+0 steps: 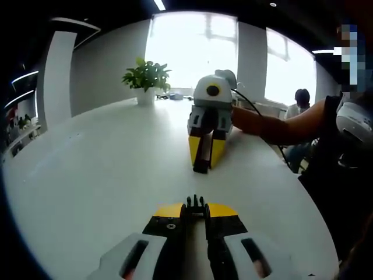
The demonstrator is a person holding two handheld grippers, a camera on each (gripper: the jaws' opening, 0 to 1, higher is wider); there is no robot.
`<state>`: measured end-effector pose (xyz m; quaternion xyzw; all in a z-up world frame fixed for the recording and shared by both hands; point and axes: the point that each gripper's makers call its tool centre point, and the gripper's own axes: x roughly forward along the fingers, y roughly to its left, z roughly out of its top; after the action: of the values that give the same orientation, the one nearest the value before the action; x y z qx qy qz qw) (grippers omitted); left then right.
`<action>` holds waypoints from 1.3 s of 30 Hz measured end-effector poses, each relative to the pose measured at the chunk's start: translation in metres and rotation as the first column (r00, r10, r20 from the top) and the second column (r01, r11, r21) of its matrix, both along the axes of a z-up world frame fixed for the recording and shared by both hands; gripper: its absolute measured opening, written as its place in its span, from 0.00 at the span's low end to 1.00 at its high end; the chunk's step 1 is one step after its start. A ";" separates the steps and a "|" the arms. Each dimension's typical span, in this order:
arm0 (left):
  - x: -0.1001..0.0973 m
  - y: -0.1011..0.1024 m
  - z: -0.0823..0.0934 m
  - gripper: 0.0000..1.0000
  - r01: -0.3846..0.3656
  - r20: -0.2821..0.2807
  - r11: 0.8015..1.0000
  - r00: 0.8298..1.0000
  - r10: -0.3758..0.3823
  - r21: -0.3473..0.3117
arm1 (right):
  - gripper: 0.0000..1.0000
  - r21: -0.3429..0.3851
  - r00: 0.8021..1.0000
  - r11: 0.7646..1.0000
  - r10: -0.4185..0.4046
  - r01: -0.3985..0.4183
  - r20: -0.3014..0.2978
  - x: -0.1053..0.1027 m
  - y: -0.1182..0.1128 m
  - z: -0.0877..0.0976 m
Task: Snap the two parts of the plastic buckle together until the buckle closes and remains connected.
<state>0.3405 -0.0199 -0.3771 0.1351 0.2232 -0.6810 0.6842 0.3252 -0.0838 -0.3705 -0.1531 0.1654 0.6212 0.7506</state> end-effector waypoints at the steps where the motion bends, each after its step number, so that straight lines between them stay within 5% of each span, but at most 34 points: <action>1: 0.000 0.000 0.000 0.11 0.000 0.000 1.000 1.000 0.000 0.000 | 0.11 0.000 1.000 1.000 0.000 0.000 0.000 0.000 0.000 0.000; 39: -0.002 -0.003 0.000 0.11 0.007 0.002 1.000 1.000 -0.007 -0.010 | 0.11 0.002 1.000 1.000 0.000 0.000 0.002 0.000 0.002 -0.001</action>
<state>0.3382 -0.0229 -0.3774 0.1334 0.2186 -0.6844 0.6826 0.3247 -0.0822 -0.3713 -0.1529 0.1641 0.6212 0.7509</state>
